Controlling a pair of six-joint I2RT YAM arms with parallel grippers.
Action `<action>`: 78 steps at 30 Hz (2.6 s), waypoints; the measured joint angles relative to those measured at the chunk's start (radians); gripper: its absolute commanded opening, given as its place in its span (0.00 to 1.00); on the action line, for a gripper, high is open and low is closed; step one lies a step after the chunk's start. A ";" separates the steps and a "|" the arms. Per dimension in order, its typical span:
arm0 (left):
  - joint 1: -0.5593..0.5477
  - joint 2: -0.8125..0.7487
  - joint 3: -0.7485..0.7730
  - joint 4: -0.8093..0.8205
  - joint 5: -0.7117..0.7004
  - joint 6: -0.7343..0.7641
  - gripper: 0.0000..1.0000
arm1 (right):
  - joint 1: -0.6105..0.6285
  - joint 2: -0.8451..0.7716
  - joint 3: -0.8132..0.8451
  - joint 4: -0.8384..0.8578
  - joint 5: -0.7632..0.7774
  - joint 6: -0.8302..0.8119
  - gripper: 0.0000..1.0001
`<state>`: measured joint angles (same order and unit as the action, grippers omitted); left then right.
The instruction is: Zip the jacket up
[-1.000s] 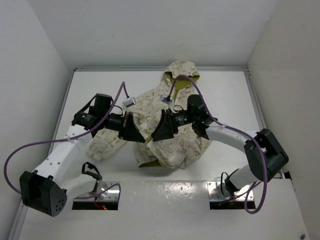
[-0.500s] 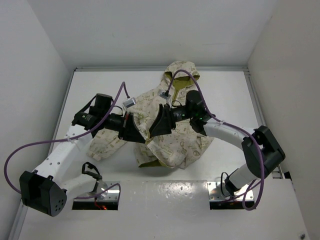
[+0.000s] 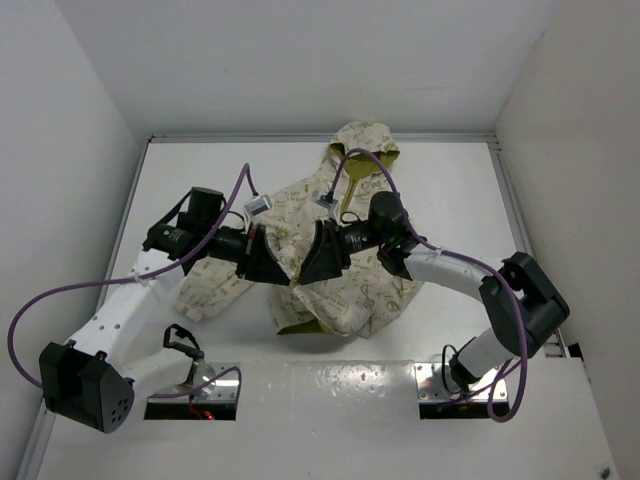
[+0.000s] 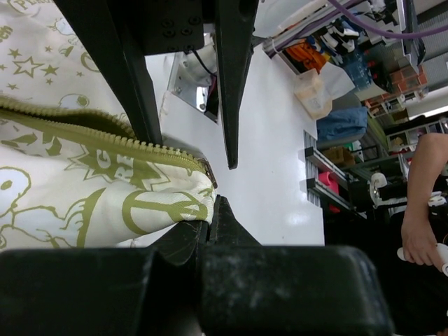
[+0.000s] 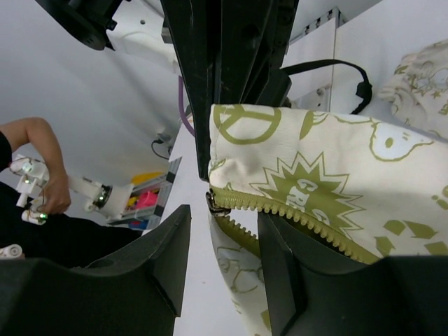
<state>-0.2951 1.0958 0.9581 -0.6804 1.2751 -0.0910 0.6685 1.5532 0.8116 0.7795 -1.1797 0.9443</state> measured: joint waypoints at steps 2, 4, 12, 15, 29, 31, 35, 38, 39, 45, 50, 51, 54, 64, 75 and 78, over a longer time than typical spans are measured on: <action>0.003 0.000 0.000 0.000 0.000 0.003 0.00 | 0.004 0.000 -0.008 0.002 0.000 0.003 0.43; 0.005 0.000 0.000 0.000 0.000 0.005 0.00 | 0.005 0.000 -0.011 0.004 0.000 0.006 0.43; 0.015 -0.011 0.000 -0.001 -0.013 0.014 0.00 | 0.005 0.000 -0.011 0.024 0.001 0.039 0.43; 0.007 -0.013 0.000 -0.001 -0.029 0.019 0.00 | 0.005 0.000 -0.010 0.039 0.002 0.060 0.43; -0.006 -0.019 0.000 -0.014 -0.069 0.026 0.00 | 0.029 0.013 0.013 0.065 0.009 0.091 0.41; -0.006 -0.023 0.000 -0.014 -0.072 0.026 0.00 | 0.030 0.016 0.013 0.057 0.009 0.084 0.41; -0.006 -0.025 0.001 -0.013 -0.071 0.018 0.00 | 0.034 0.016 0.013 0.044 0.009 0.064 0.37; -0.006 -0.025 0.001 -0.010 -0.071 0.009 0.00 | 0.035 0.016 0.013 0.030 0.009 0.049 0.36; -0.006 -0.025 0.001 -0.008 -0.071 0.008 0.00 | 0.035 0.016 0.013 0.026 0.009 0.046 0.33; -0.008 -0.025 0.003 -0.006 -0.071 0.000 0.00 | 0.036 0.019 0.021 0.005 0.010 0.029 0.17; -0.019 -0.040 0.004 -0.006 -0.076 -0.001 0.00 | 0.036 0.021 0.026 -0.011 0.009 0.017 0.00; -0.022 -0.048 0.004 -0.005 -0.079 0.000 0.00 | 0.036 0.021 0.026 -0.011 0.009 0.017 0.00; -0.028 -0.069 0.002 0.001 -0.097 0.002 0.00 | 0.029 0.021 0.027 -0.011 0.009 0.017 0.00; -0.058 -0.083 -0.008 0.047 -0.159 0.042 0.00 | -0.016 0.021 0.027 -0.027 -0.003 0.016 0.00; -0.068 -0.082 0.000 -0.002 -0.181 0.147 0.00 | -0.047 0.016 0.023 -0.043 -0.016 0.004 0.00; -0.070 -0.083 0.001 -0.014 -0.181 0.159 0.04 | -0.055 0.010 0.017 -0.045 -0.019 0.003 0.00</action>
<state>-0.3649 1.0126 0.9592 -0.6949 1.0943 0.0685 0.6140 1.5635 0.8284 0.7349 -1.1984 0.9470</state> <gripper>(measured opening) 0.011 0.080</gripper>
